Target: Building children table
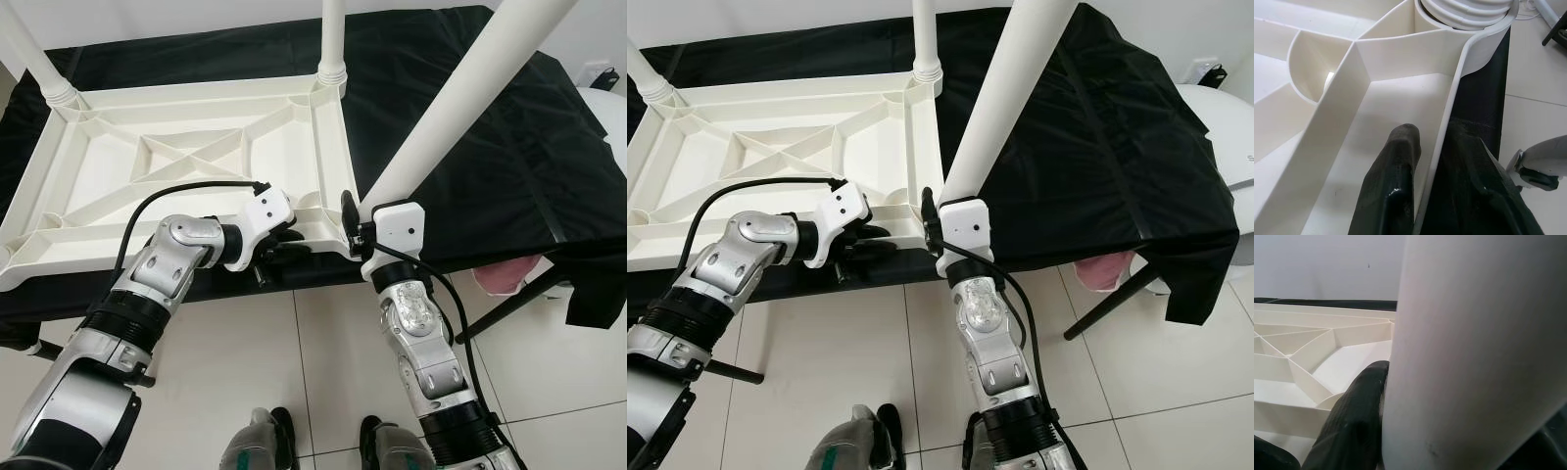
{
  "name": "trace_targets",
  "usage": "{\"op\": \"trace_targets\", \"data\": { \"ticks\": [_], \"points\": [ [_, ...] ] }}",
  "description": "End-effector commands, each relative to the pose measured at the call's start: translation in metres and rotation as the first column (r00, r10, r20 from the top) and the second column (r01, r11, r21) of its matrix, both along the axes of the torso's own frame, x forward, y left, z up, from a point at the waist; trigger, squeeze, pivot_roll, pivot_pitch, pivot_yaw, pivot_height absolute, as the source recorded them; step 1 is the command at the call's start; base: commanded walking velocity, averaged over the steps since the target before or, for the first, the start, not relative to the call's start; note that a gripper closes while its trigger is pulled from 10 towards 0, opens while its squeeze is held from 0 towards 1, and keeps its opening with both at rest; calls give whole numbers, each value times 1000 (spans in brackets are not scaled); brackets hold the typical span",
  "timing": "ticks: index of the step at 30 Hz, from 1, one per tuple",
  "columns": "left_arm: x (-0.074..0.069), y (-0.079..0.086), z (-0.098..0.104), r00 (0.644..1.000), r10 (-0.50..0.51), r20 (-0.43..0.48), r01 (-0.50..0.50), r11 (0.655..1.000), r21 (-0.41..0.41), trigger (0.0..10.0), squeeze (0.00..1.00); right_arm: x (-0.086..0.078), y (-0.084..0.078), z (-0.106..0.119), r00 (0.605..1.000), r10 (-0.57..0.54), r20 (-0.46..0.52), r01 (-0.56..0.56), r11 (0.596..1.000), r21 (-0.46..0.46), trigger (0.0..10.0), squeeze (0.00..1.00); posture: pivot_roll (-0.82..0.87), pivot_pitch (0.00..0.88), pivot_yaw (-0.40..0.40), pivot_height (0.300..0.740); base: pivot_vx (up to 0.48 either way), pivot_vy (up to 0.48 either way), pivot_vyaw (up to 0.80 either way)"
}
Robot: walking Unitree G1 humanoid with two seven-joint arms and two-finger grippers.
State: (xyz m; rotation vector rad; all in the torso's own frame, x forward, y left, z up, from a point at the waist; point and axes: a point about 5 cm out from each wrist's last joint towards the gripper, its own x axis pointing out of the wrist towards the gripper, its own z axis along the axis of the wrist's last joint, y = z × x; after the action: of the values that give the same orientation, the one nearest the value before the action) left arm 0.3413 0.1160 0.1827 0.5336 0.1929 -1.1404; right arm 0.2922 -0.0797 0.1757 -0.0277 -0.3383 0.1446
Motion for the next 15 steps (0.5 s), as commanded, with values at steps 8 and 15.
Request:
{"op": "trace_targets", "data": {
  "ticks": [8, 15],
  "points": [
    [5, 12, 35, 992, 0, 125, 5, 999, -38, 10000, 0, 4, -33, -34, 976, -145, -161, 143, 989, -27, 0, 0, -122, 187, 81, 740, 0, 0, 0],
    [5, 13, 35, 992, -1, 125, 6, 999, -38, 10000, 0, 9, -33, -32, 976, -140, -167, 138, 990, -25, 10000, 0, -122, 184, 82, 740, 0, 0, 0]
  ]
}}
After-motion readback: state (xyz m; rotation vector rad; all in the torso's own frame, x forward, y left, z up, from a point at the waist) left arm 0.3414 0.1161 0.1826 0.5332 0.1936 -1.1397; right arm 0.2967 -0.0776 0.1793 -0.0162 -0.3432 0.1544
